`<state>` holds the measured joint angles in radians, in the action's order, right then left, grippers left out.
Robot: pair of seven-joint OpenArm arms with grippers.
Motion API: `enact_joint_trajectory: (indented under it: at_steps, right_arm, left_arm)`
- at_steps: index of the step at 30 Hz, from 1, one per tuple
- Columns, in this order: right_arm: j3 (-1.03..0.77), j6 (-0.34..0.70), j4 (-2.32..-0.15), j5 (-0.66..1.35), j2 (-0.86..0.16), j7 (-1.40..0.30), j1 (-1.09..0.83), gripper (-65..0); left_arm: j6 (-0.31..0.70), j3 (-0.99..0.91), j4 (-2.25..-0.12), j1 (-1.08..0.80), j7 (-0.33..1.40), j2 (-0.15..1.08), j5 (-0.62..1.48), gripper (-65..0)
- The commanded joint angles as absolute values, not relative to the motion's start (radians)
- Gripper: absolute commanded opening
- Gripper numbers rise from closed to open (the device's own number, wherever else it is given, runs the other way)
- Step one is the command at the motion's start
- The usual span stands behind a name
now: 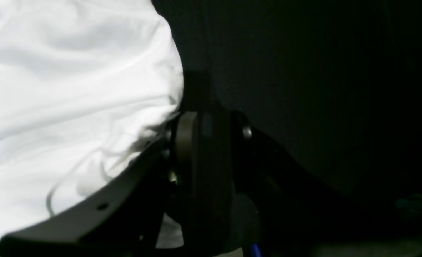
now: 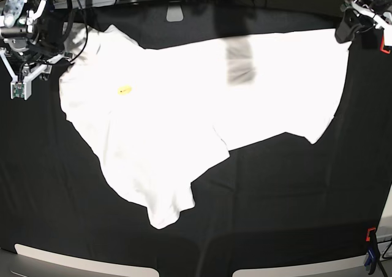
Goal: Layout the t-shirt on the table in an organized manner, then fold the t-shirt properly
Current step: 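Grasp the shirt corners with both grippers at opposite ends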
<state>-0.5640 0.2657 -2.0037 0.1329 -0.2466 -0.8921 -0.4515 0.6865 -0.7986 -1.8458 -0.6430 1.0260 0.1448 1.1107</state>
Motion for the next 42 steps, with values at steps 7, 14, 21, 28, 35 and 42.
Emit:
enact_joint_trajectory:
  at_steps: [7, 14, 21, 28, 35, 42]
  right_arm:
    - [-0.569, 0.262, -2.017, 0.162, -0.261, -0.814, -0.449, -49.0]
    - [-0.569, 0.263, -2.017, 0.213, -0.261, -0.788, -0.449, -49.0]
    - [-0.569, 0.263, -2.017, 0.213, -0.261, -0.941, -0.452, -49.0]
    - [-0.569, 0.274, -1.938, 0.216, -0.261, -0.965, -0.469, -48.9]
    - [-0.569, 0.327, -1.840, 0.345, -0.260, -0.992, -0.469, -48.9]
    - [-0.569, 0.421, -1.755, 0.344, -0.260, -0.954, -0.469, -65.0]
  left_arm:
    - [0.698, -0.805, -1.863, -0.651, 1.025, 0.175, 1.127, -46.2]
    - [0.698, -0.805, -1.863, -0.651, 1.024, 0.218, 1.127, -41.7]
    - [0.698, -0.805, -1.860, -0.651, 1.024, 0.171, 1.102, -41.8]
    - [0.698, -0.805, -1.860, -0.651, 0.993, 0.134, 1.029, -41.8]
    - [0.698, -0.805, -1.860, -0.651, 0.994, 0.133, 1.029, -41.8]
    - [0.698, -0.805, -1.860, -0.651, 0.995, 0.133, 1.029, -42.6]
